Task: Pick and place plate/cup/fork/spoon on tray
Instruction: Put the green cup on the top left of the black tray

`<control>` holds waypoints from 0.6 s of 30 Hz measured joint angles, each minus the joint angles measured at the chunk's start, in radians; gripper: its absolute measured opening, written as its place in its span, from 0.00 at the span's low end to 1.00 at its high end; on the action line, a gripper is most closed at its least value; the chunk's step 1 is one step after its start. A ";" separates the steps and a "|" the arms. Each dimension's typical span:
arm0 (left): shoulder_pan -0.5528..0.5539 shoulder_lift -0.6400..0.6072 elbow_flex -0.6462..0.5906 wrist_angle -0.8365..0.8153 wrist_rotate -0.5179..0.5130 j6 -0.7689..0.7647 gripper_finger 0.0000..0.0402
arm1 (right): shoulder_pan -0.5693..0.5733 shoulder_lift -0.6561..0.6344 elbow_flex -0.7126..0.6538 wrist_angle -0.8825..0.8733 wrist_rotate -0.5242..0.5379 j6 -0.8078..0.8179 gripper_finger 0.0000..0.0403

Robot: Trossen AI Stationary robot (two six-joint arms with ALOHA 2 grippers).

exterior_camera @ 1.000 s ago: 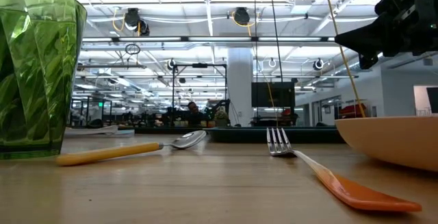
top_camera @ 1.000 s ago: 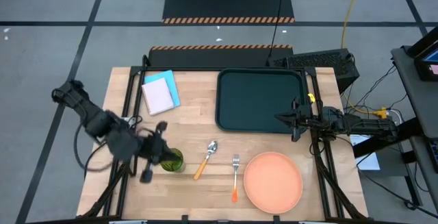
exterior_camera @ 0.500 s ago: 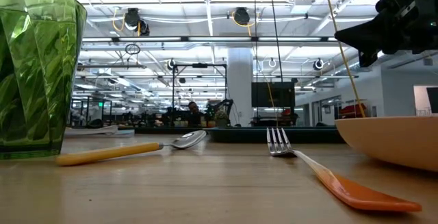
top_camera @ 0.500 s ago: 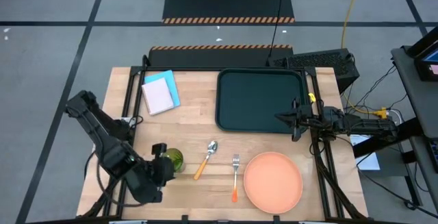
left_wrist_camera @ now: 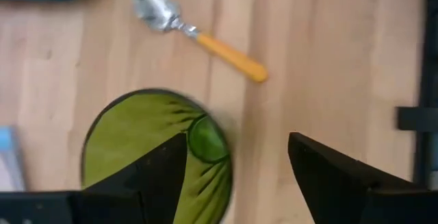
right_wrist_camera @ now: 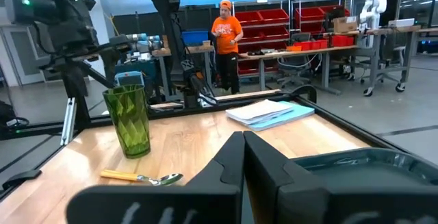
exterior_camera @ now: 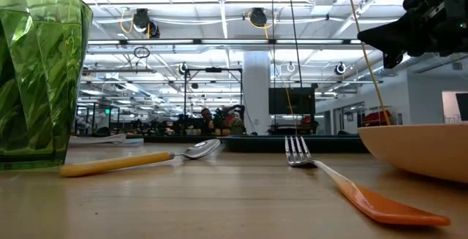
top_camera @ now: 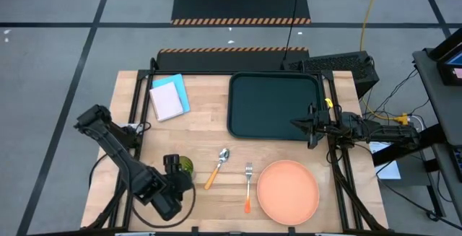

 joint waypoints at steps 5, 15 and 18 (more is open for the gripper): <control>0.008 0.015 -0.018 -0.032 0.016 -0.049 0.60 | 0.000 0.000 0.000 0.000 0.000 0.006 0.00; 0.012 0.015 -0.090 -0.021 0.079 -0.042 0.39 | 0.000 0.000 0.000 -0.003 0.000 0.007 0.00; 0.015 0.015 -0.093 -0.018 0.079 0.000 0.27 | 0.000 0.000 0.000 -0.003 0.000 0.007 0.00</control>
